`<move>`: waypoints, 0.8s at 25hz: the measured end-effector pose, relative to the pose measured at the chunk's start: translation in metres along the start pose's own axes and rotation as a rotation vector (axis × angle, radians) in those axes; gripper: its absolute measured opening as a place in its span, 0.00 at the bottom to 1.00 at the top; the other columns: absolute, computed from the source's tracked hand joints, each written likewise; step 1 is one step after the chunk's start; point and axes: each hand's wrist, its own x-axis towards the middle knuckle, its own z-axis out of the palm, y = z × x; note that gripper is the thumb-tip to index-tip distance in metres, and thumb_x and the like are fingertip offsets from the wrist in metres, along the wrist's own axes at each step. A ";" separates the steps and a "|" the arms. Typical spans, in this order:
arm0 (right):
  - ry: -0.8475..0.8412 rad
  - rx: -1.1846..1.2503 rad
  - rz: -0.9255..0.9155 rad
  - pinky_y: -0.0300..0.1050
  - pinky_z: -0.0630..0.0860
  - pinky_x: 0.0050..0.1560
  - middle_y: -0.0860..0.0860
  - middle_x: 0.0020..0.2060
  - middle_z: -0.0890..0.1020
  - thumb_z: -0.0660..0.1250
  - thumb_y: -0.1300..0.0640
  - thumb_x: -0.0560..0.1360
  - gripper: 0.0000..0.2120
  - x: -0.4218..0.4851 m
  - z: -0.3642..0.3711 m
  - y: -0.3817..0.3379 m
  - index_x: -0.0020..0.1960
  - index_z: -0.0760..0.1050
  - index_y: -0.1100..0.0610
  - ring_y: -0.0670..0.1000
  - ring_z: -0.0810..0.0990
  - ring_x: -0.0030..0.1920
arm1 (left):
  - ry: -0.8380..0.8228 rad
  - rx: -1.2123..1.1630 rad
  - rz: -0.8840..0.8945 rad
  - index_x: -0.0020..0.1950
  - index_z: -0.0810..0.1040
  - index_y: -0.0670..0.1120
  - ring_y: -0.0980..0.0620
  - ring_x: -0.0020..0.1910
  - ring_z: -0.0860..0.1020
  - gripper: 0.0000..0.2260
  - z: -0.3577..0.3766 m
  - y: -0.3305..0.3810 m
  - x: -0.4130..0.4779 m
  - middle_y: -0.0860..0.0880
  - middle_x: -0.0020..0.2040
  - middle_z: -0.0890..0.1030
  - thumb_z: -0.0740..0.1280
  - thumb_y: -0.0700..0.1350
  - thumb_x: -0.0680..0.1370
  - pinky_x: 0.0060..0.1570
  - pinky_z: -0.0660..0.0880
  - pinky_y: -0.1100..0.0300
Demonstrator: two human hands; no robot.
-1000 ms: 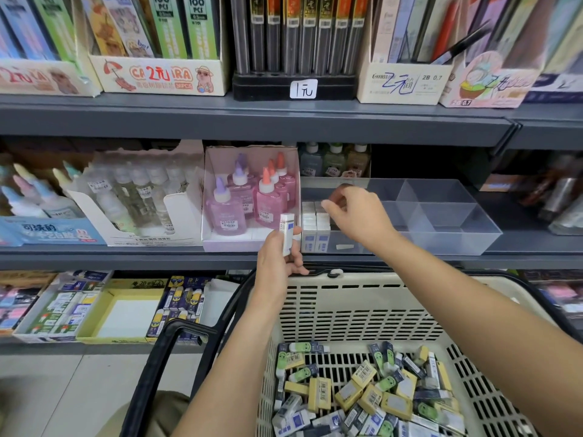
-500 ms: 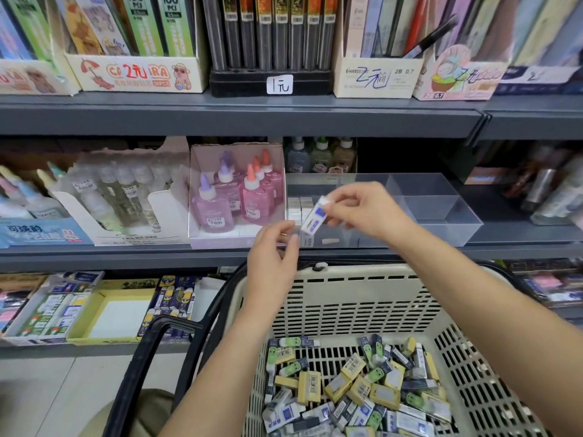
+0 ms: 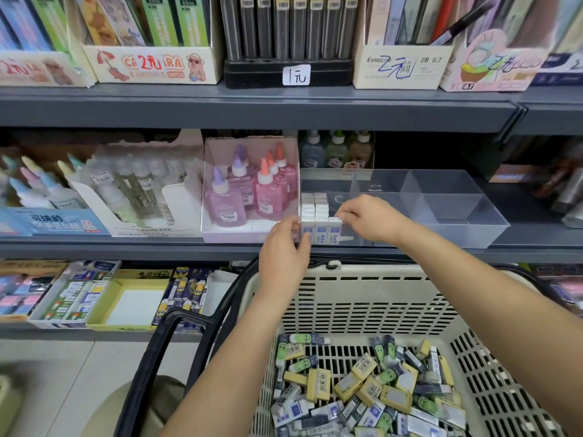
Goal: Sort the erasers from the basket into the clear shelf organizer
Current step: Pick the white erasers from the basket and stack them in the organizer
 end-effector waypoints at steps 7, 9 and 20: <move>0.292 0.263 -0.009 0.39 0.71 0.60 0.48 0.52 0.82 0.57 0.59 0.80 0.13 -0.036 -0.003 0.007 0.58 0.78 0.55 0.47 0.78 0.56 | 0.053 -0.197 0.027 0.56 0.74 0.49 0.62 0.45 0.74 0.08 -0.013 0.024 -0.036 0.55 0.50 0.73 0.63 0.44 0.78 0.48 0.71 0.68; 0.417 0.373 -0.041 0.24 0.69 0.50 0.42 0.47 0.82 0.59 0.58 0.79 0.11 -0.069 0.001 0.015 0.55 0.79 0.53 0.39 0.77 0.49 | -0.075 -0.202 0.024 0.52 0.74 0.53 0.66 0.44 0.73 0.05 -0.012 0.028 -0.058 0.56 0.47 0.76 0.63 0.46 0.77 0.44 0.70 0.74; -0.498 0.097 -0.021 0.41 0.74 0.52 0.50 0.52 0.83 0.64 0.55 0.77 0.10 -0.166 0.145 0.073 0.54 0.80 0.57 0.49 0.80 0.51 | -0.786 0.105 -0.267 0.46 0.77 0.46 0.53 0.35 0.72 0.08 0.042 -0.016 -0.112 0.51 0.37 0.75 0.61 0.48 0.79 0.40 0.69 0.60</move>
